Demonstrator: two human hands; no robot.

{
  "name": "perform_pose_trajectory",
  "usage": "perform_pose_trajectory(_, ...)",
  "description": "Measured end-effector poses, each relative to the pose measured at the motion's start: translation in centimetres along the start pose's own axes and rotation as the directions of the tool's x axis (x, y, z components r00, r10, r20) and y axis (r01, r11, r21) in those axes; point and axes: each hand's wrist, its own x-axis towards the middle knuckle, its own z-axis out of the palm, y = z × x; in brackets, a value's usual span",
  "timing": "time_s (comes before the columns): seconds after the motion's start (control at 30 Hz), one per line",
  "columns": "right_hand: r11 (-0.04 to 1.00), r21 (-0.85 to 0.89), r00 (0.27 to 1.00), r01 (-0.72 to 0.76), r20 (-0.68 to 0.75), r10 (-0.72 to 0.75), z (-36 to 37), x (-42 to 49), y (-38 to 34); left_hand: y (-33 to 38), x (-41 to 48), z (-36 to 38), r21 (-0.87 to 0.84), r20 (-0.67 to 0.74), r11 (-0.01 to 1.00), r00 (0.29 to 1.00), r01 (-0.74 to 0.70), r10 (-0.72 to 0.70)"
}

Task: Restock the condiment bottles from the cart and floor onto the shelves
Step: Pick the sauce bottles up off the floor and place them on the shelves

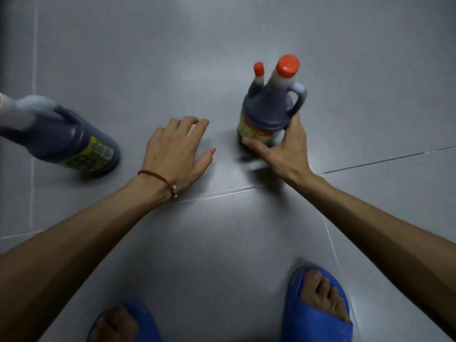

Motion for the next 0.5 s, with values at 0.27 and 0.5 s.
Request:
perform_pose_trajectory(0.27, 0.996, 0.089, 0.99, 0.008, -0.14, 0.004, 1.6, 0.9, -1.4, -0.4, -2.8, -0.6, 0.006, -0.035, 0.998, 0.997, 0.07, -0.07)
perform_pose_trajectory(0.5, 0.997, 0.034, 0.997, 0.071, 0.013, -0.072, 4.9, -1.6, -4.0, -2.7, -7.1, -1.5, -0.064, -0.072, 0.971, 0.969, 0.232, -0.236)
